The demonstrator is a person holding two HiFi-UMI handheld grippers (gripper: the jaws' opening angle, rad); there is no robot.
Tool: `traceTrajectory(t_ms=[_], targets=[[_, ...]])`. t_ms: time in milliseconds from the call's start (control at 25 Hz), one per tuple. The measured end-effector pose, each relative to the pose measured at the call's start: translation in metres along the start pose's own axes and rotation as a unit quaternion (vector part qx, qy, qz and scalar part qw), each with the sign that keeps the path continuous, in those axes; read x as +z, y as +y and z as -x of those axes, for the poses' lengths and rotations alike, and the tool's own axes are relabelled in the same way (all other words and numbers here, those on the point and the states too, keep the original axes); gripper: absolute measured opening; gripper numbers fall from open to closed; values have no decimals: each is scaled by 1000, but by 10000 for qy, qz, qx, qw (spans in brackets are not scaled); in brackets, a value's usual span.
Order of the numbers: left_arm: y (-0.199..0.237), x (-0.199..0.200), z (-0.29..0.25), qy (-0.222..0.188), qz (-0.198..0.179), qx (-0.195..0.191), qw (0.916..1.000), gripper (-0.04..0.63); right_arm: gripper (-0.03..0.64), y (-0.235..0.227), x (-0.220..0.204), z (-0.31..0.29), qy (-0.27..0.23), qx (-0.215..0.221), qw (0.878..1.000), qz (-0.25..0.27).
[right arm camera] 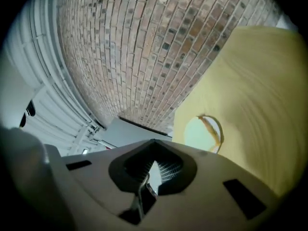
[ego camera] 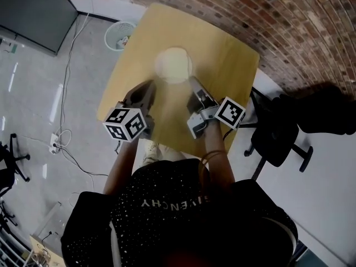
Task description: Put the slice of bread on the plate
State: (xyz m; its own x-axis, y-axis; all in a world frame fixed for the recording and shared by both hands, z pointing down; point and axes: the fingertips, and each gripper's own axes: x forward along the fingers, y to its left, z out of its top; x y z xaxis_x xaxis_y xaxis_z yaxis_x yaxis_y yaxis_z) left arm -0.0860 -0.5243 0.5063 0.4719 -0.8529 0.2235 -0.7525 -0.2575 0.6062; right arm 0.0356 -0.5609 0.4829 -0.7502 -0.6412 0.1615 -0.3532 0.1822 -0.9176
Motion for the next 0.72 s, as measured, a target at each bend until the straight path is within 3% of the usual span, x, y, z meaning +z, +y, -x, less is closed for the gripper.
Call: traceTrajectory(t_ms=[720], targets=[[-44,-9,31,-120,12,-224,9997,11,11,9,-1,57,-444,220,9981,-362]])
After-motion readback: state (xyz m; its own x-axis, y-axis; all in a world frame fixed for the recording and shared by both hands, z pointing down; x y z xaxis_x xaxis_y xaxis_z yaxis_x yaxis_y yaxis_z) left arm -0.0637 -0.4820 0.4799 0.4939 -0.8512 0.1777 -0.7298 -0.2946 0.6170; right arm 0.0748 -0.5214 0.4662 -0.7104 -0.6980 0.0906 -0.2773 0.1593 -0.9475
